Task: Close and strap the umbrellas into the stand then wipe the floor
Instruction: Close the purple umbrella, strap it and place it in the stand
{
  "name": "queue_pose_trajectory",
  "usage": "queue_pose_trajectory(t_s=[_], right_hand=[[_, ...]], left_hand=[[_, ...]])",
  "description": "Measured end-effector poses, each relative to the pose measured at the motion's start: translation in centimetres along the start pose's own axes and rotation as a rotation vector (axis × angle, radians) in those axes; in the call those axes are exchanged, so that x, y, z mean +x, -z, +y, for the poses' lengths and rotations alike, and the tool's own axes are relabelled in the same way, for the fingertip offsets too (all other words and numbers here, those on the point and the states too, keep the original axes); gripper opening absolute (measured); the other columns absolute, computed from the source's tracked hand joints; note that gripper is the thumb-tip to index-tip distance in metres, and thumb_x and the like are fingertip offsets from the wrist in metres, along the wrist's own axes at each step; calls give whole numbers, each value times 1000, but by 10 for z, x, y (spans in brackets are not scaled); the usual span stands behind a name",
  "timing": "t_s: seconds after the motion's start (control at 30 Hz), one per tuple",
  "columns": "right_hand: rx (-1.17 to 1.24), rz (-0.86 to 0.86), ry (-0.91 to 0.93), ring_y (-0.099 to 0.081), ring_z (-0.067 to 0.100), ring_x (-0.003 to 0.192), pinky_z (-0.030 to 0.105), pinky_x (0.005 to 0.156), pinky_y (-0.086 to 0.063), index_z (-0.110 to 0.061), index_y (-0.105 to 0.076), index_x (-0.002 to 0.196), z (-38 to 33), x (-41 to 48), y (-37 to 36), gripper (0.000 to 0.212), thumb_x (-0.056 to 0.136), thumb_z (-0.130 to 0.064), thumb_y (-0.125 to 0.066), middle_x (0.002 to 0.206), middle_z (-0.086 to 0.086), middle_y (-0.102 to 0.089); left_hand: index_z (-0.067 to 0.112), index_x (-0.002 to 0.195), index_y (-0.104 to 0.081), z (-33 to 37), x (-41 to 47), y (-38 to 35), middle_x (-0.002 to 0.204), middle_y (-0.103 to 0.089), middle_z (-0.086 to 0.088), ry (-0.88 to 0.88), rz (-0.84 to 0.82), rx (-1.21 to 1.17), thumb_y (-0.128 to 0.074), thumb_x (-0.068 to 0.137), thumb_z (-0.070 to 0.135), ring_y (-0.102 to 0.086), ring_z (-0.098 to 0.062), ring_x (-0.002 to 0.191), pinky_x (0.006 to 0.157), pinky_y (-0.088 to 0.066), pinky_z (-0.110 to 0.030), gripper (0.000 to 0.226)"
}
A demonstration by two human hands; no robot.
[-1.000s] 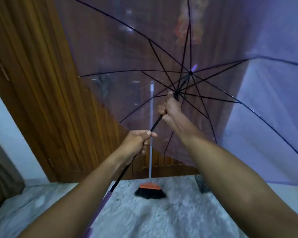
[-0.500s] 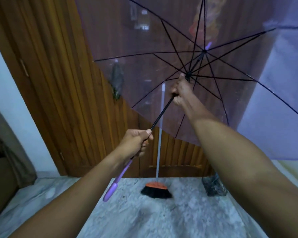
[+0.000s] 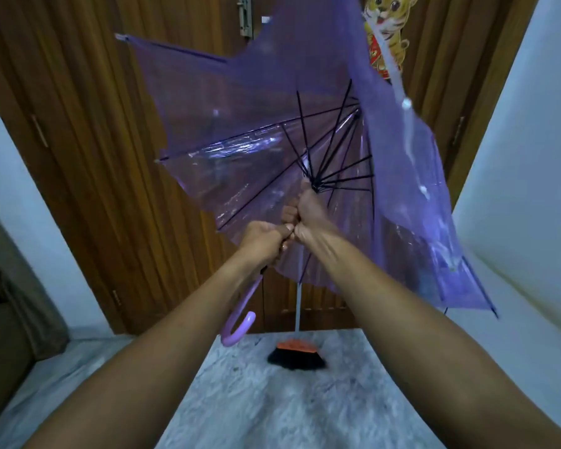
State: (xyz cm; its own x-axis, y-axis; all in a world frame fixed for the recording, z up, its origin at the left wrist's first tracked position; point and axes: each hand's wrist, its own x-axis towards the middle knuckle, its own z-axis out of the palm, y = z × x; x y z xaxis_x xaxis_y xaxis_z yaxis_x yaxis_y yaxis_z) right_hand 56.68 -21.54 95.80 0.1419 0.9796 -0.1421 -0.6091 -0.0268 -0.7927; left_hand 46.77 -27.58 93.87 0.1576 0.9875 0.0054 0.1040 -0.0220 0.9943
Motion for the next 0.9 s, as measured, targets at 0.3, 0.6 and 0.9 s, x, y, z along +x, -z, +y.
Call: queue_pose_trajectory(t_s=[0.3, 0.6, 0.9], right_hand=[[27, 56, 85, -14, 4, 25, 12, 29, -11, -23, -24, 69, -29, 10, 13, 45, 109, -42, -33, 36, -10, -15], [-80, -102, 49, -70, 15, 53, 33, 76, -53, -23, -35, 76, -31, -7, 8, 42, 108, -48, -24, 61, 0, -73], [-120, -151, -97, -65, 13, 44, 26, 53, -50, -9, -71, 46, 49, -29, 11, 60, 93, 1, -34, 51, 3, -68]], left_hand=[[7, 84, -63, -35, -35, 41, 54, -42, -4, 296, -397, -101, -45, 102, 34, -40, -13, 43, 51, -31, -27, 37], [12, 64, -46, -20, -31, 4, 38, -29, 5, 142, -53, -222, -47, 104, 28, -19, -7, 28, 40, -16, -12, 43], [14, 48, -52, -30, -14, -13, 31, -38, 7, 37, 246, -31, -62, 94, 22, -29, -8, 25, 41, -20, -22, 47]])
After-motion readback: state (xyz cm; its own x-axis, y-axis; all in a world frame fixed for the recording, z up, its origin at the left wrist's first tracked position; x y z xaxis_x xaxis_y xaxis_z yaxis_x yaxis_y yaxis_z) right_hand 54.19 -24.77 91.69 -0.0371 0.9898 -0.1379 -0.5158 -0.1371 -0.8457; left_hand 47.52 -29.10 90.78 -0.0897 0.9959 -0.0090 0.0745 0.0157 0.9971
